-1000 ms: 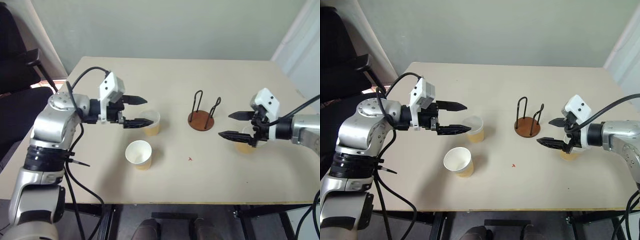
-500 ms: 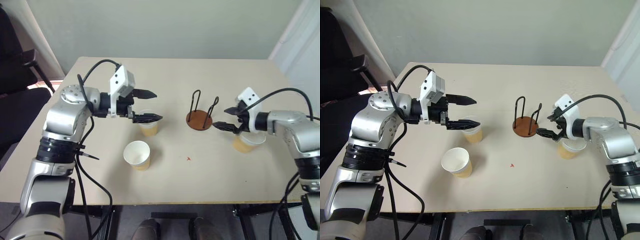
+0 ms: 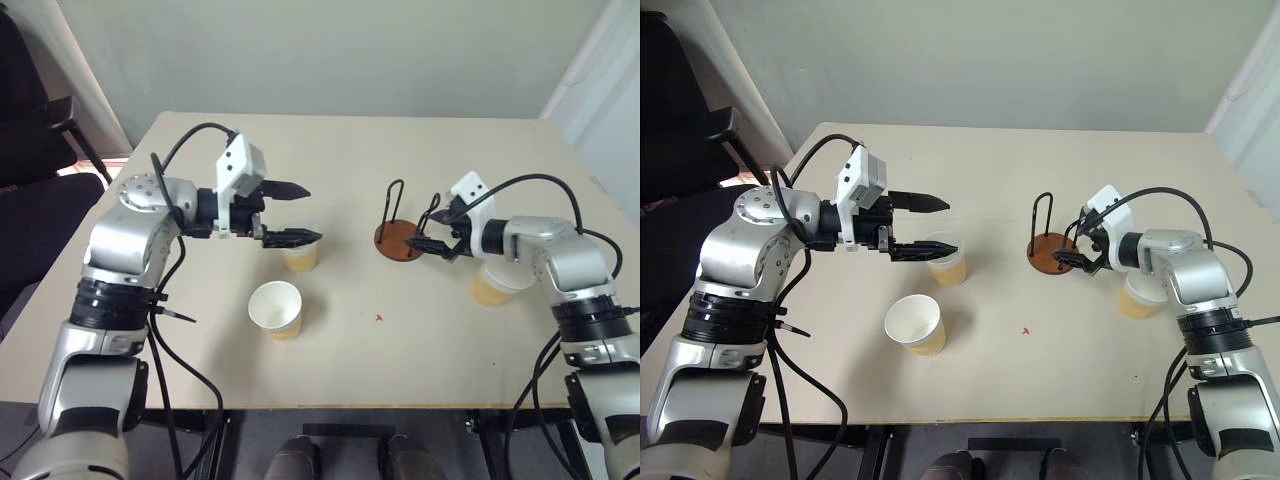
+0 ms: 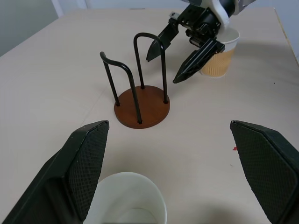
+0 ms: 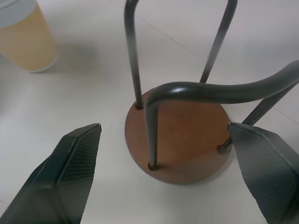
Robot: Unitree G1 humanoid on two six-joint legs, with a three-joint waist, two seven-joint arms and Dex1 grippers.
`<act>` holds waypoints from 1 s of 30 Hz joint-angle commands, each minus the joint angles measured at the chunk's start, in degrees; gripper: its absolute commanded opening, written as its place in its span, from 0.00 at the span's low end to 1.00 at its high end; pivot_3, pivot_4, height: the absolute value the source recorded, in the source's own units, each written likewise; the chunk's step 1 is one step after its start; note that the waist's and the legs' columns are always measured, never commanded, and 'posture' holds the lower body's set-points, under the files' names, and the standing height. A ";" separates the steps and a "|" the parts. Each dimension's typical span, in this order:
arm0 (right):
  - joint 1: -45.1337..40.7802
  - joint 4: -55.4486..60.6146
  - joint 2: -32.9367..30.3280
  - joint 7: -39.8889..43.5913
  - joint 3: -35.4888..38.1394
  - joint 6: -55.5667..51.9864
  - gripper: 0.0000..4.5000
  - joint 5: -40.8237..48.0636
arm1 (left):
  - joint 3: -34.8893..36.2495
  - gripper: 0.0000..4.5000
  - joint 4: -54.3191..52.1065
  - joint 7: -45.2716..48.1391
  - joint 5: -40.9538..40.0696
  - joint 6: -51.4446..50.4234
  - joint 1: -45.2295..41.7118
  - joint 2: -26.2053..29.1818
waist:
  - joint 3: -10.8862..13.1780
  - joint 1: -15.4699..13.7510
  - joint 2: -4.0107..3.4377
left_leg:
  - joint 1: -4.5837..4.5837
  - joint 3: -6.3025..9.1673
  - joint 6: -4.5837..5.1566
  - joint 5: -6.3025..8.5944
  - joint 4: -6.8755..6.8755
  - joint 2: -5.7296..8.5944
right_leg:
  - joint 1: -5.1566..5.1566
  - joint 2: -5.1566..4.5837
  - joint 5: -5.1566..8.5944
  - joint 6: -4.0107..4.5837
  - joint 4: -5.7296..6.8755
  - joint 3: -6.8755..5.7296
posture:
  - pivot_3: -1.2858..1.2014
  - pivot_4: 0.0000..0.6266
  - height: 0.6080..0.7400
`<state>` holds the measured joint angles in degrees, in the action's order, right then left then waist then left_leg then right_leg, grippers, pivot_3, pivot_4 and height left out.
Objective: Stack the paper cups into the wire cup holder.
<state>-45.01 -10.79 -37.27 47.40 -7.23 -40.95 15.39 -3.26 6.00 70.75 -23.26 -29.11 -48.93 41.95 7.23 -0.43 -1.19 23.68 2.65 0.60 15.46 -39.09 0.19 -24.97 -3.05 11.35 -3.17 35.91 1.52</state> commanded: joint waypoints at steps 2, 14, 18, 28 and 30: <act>-1.50 -0.15 1.42 -2.36 2.19 1.50 0.79 -0.93 | 1.91 1.00 -2.59 -0.33 -0.64 0.42 0.24 0.93 | 0.00 -0.01 0.00 | 0.00 0.01 -0.01 -0.01 0.00 0.00 | -0.01 0.00 0.00 0.00 0.01 0.00 | 0.52 0.24 1.00; 0.20 4.63 -2.70 1.61 4.24 -0.92 0.01 0.92 | 1.00 1.00 -5.05 2.06 -1.79 -1.76 2.57 2.13 | 0.00 -0.07 0.00 | 0.05 0.01 -0.03 -0.01 0.00 0.01 | -0.01 0.00 0.00 0.00 0.00 -0.01 | 0.52 0.24 1.00; 1.50 12.95 -8.78 7.82 4.10 -3.91 0.01 3.83 | 0.09 1.00 -6.38 5.04 -2.38 -2.87 3.44 3.90 | 0.00 -0.12 0.00 | 0.19 0.00 -0.05 -0.02 0.01 0.01 | -0.14 0.00 0.00 0.00 -0.01 -0.02 | 0.52 0.24 1.00; 8.25 40.83 -18.17 14.33 1.75 -11.74 0.01 12.56 | -2.42 1.00 -13.22 11.17 -4.68 -5.32 5.47 6.72 | -0.01 -0.09 0.03 | 0.22 0.02 -0.14 -0.04 -0.05 0.01 | -0.15 0.02 0.00 0.00 0.01 0.00 | 0.52 0.24 1.00; 9.24 40.70 -16.79 12.44 0.28 -10.97 0.01 11.16 | -2.69 1.00 -13.74 10.44 -4.87 -5.68 5.26 5.88 | -0.01 -0.07 0.03 | 0.16 0.02 -0.11 -0.08 -0.11 0.01 | -0.08 0.01 -0.04 -0.03 0.04 0.02 | 0.52 0.24 1.00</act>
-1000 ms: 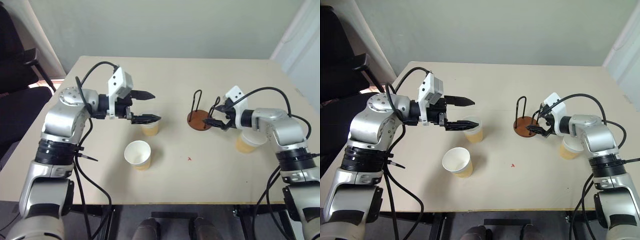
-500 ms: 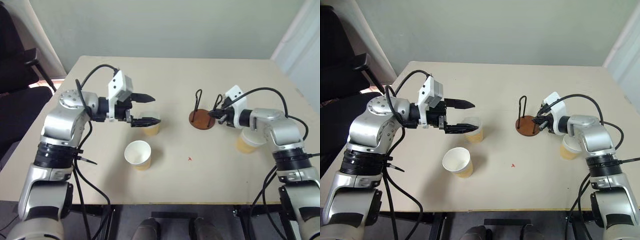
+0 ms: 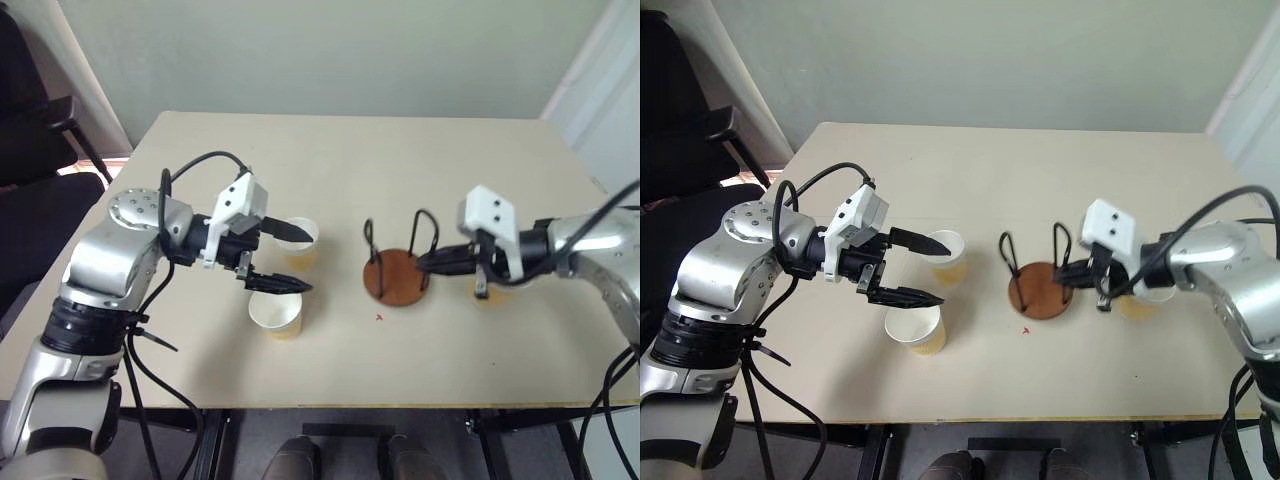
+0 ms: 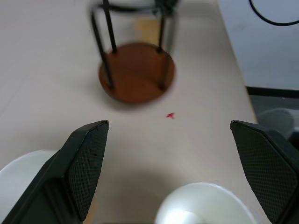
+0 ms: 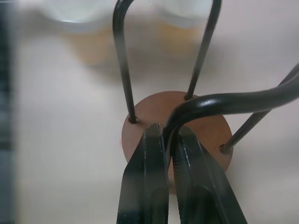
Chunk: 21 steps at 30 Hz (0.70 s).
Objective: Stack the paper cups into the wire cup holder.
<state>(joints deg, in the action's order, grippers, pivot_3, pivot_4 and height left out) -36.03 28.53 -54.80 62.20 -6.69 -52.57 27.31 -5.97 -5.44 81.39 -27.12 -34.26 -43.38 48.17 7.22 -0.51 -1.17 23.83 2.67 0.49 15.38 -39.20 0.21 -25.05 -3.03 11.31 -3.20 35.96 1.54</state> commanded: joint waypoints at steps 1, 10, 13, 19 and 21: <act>0.85 0.90 1.40 -3.36 -1.18 1.42 0.01 -1.78 | -0.12 1.00 -2.54 -0.44 -1.08 -0.64 -0.30 -0.60 | 0.00 0.01 0.00 | -0.05 0.01 0.03 -0.04 -0.01 0.00 | 0.05 -0.01 -0.05 0.01 0.00 0.00 | 0.52 0.24 1.00; 6.25 -0.01 1.44 -4.26 -4.76 4.60 0.01 -5.09 | -0.52 1.00 -4.67 -1.33 -2.25 -3.13 -1.21 -0.79 | -0.01 0.08 0.01 | -0.14 0.04 0.12 -0.26 0.06 -0.01 | 0.10 -0.02 -0.22 0.11 0.06 -0.02 | 0.52 0.24 1.00; 7.39 -0.35 1.66 -4.31 -5.80 4.83 0.01 -5.60 | -0.64 1.00 -4.79 -1.52 -2.36 -3.39 -1.37 -0.75 | -0.01 0.13 0.01 | -0.13 0.01 0.12 -0.26 0.07 -0.01 | 0.10 -0.02 -0.22 0.10 0.04 -0.02 | 0.52 0.24 1.00; 8.03 -4.03 0.53 -3.82 -8.62 7.99 0.26 -9.88 | -0.91 1.00 -4.12 -1.85 -2.06 -3.23 -1.98 -1.07 | -0.03 0.13 0.06 | -0.25 0.03 0.12 -0.26 0.06 -0.01 | 0.24 -0.03 -0.22 0.11 0.04 -0.02 | 0.52 0.24 1.00; 7.87 -3.92 0.16 -3.70 -7.75 7.48 0.40 -9.68 | -0.90 1.00 -4.22 -2.07 -2.07 -3.17 -1.80 -1.19 | -0.03 0.15 0.06 | -0.25 -0.01 0.12 -0.26 0.06 -0.01 | 0.23 -0.04 -0.24 0.10 0.05 -0.01 | 0.52 0.24 1.00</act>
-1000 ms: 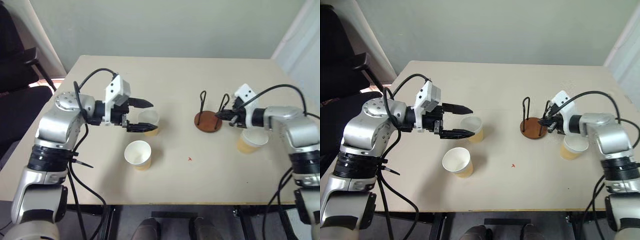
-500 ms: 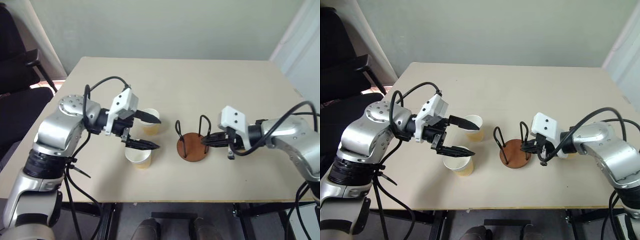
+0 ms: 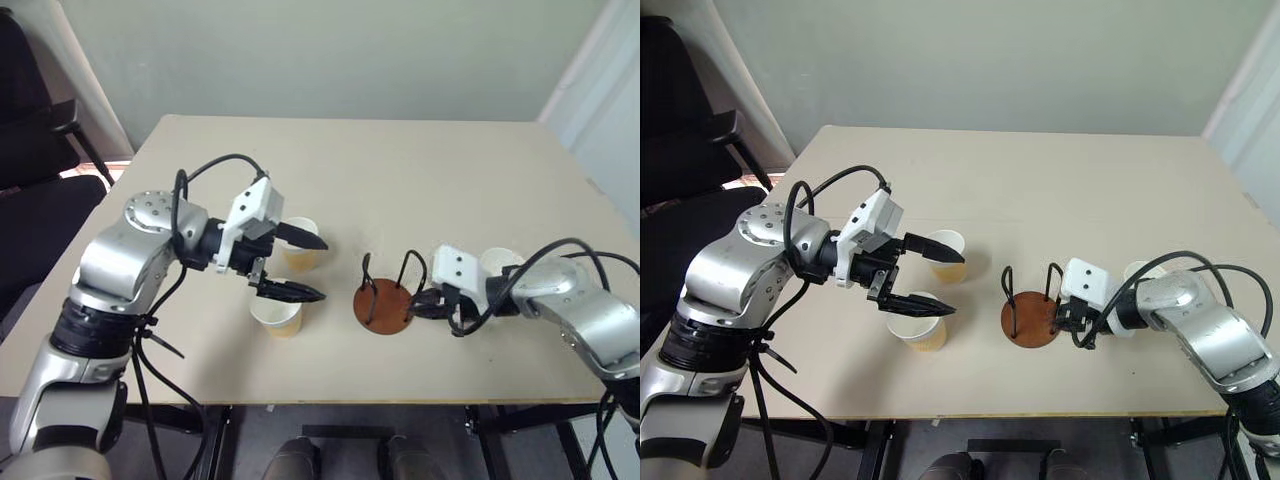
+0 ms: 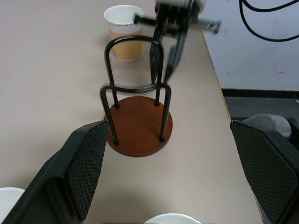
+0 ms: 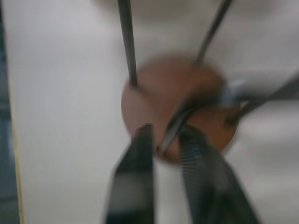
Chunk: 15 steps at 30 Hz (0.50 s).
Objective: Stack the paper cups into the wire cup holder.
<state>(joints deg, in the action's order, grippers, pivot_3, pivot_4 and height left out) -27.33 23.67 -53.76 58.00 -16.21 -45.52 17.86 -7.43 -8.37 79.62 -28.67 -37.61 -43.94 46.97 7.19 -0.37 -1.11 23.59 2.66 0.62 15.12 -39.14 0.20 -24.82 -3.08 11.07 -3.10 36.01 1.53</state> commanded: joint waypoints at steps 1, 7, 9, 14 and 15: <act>-0.51 1.27 -1.44 0.48 2.61 0.12 0.47 -0.04 | 0.60 1.00 -1.40 -0.46 -0.52 0.22 -1.06 -0.07 | 0.00 0.01 0.00 | 0.00 0.01 0.00 0.00 0.00 0.00 | 0.00 0.00 0.00 0.00 0.00 0.00 | 0.52 0.24 1.00; 3.37 6.33 -8.93 2.13 12.90 -5.08 0.78 4.50 | 2.02 1.00 -0.50 -2.14 2.11 3.67 -1.03 1.17 | 0.01 -0.26 0.01 | 0.08 0.04 0.00 0.02 0.04 0.01 | 0.00 0.00 0.01 0.00 -0.10 -0.02 | 0.52 0.24 1.00; 3.24 7.37 -10.82 2.39 17.47 -7.24 0.78 6.79 | 2.94 1.00 0.37 -3.74 3.40 5.43 -2.60 1.43 | 0.01 -0.24 0.02 | 0.09 0.04 -0.02 0.04 0.05 0.01 | -0.01 0.01 0.02 -0.01 -0.13 -0.01 | 0.52 0.24 1.00; -0.01 7.88 -11.62 3.29 24.74 -12.59 0.78 14.47 | 3.34 1.00 1.83 -5.48 5.14 7.65 -5.44 1.92 | 0.02 -0.21 0.03 | 0.05 0.00 -0.04 0.02 0.07 0.01 | -0.01 0.03 0.03 0.01 -0.09 0.01 | 0.52 0.24 1.00; -0.69 7.52 -11.81 3.51 25.32 -13.10 0.78 15.46 | 3.19 1.00 1.27 -4.56 5.14 8.03 -5.38 2.69 | 0.02 -0.19 0.03 | 0.04 0.00 -0.04 0.02 0.07 0.01 | -0.01 0.03 0.03 0.01 -0.09 0.01 | 0.52 0.24 1.00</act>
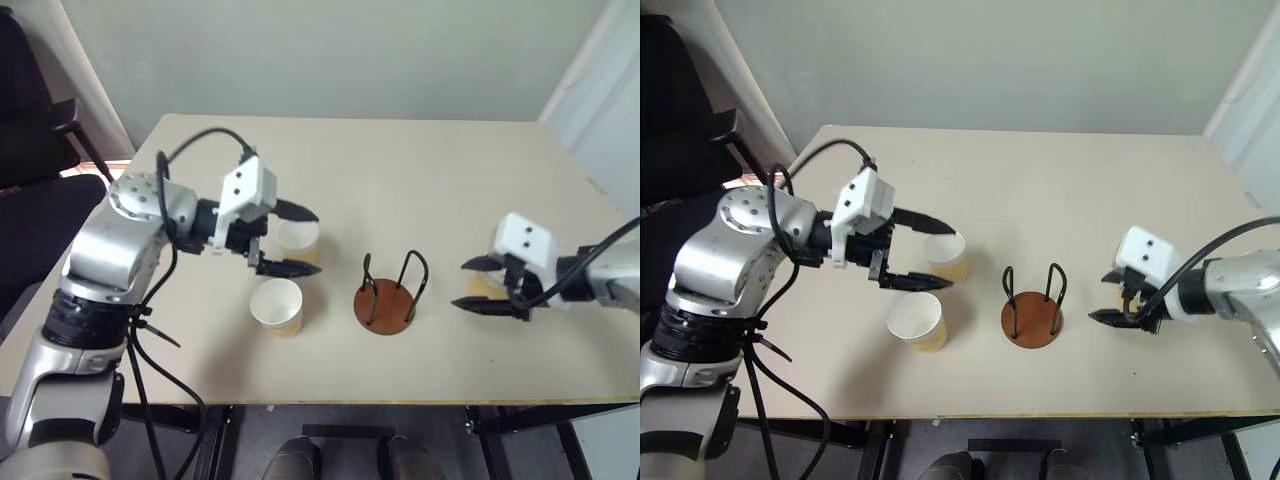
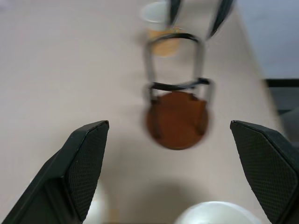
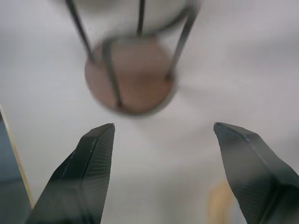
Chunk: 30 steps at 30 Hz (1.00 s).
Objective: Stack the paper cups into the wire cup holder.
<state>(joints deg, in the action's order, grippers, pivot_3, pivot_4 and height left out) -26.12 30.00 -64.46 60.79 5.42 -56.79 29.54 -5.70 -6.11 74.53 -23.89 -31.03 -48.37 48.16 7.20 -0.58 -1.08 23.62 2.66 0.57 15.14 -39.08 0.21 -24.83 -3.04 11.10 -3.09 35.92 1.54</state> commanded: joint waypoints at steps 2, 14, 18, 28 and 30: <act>-2.59 0.34 -1.62 0.87 3.95 -1.81 0.78 4.55 | 1.41 1.00 -1.81 2.57 0.23 1.87 -0.70 3.20 | 0.00 0.04 0.00 | -0.01 -0.01 0.00 0.00 0.01 0.00 | -0.01 0.00 0.00 0.00 0.00 0.01 | 0.52 0.24 1.00; -7.24 -1.13 1.51 0.77 1.93 1.19 0.78 9.03 | -6.22 1.00 8.40 -3.08 19.16 19.98 -1.19 3.15 | 0.00 0.09 -0.01 | 0.03 0.04 0.05 0.02 0.00 0.01 | -0.06 0.00 0.05 0.01 0.02 0.01 | 0.52 0.24 1.00; -10.71 -1.10 3.58 -0.46 2.53 -1.16 0.78 12.83 | -8.54 1.00 11.83 -2.68 23.13 25.28 -4.26 1.80 | 0.00 0.05 -0.01 | 0.09 0.07 0.05 0.02 0.00 0.01 | -0.13 0.01 0.05 0.02 0.01 -0.01 | 0.52 0.24 1.00; -15.63 -3.53 3.07 -1.34 4.11 -6.28 0.78 21.04 | -14.91 1.00 17.71 2.41 31.76 33.85 -11.54 0.08 | 0.00 0.00 -0.01 | 0.41 0.08 0.08 0.04 0.03 0.02 | -0.44 0.00 0.07 -0.01 -0.04 -0.01 | 0.52 0.24 1.00; -16.20 -3.87 2.64 -1.31 3.72 -6.72 0.78 21.47 | -15.59 1.00 18.25 2.42 33.13 34.54 -11.57 -0.64 | 0.00 0.02 -0.01 | 0.42 0.07 0.08 0.04 0.03 0.02 | -0.45 0.00 0.07 -0.01 -0.03 -0.01 | 0.52 0.24 1.00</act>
<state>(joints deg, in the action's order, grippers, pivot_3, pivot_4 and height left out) -41.01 25.72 -60.51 59.48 7.60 -63.37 49.79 -21.38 11.98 77.00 8.24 2.65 -58.41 47.68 7.20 -0.55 -1.09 24.04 2.73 0.65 15.18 -39.06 0.23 -25.28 -3.05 11.17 -3.10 35.90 1.54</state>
